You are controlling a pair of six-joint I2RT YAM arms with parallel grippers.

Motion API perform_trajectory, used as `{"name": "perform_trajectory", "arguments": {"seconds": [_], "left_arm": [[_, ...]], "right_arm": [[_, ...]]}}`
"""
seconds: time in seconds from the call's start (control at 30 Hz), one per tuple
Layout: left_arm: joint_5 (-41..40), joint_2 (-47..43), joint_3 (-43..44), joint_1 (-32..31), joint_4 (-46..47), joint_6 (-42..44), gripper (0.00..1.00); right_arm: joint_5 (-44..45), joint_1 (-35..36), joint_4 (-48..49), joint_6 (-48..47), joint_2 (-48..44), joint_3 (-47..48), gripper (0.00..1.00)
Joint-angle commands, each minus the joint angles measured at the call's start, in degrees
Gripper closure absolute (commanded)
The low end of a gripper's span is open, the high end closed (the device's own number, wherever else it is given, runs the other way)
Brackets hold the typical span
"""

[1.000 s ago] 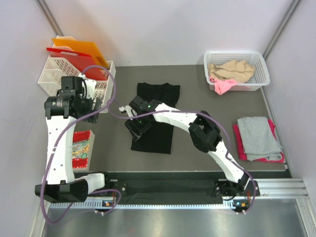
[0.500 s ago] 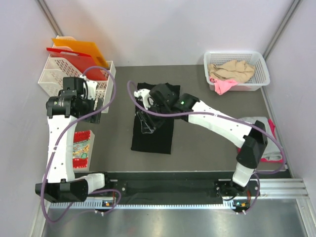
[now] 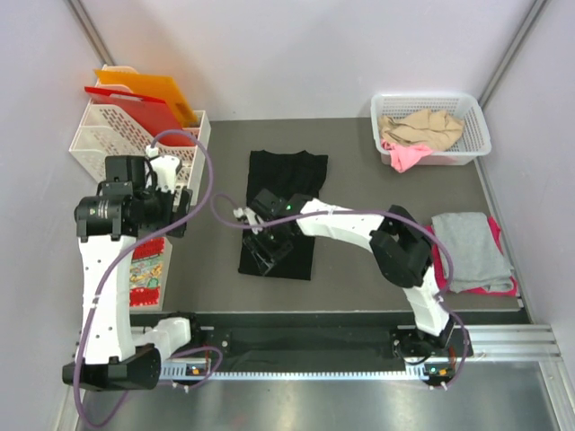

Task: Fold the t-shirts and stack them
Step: Fold the folded rectangular tshirt in 1/3 of the way

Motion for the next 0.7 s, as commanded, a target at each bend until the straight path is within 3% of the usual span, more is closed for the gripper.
{"name": "perform_trajectory", "arguments": {"seconds": [0.0,0.17,0.33,0.53,0.67], "left_arm": [[4.22,-3.04,0.09,0.22,-0.02,3.77,0.17],[4.22,-4.54,-0.7,0.13,-1.25,6.32,0.17],[3.25,-5.15,-1.93,0.22,-1.16,7.55,0.17],[7.56,-4.45,-3.51,0.22,-3.45,10.18,0.17],[11.24,-4.18,-4.92,0.22,-3.28,13.27,0.17]], "right_arm": [[-5.37,-6.34,2.8,2.39,2.65,7.64,0.51],[-18.01,-9.0,10.36,7.06,5.55,3.34,0.51],[-21.72,-9.26,8.95,4.78,9.51,1.93,0.5],[-27.61,-10.49,8.86,2.83,15.13,6.23,0.5],[-36.91,-11.9,14.83,6.35,16.1,7.55,0.5]]}}
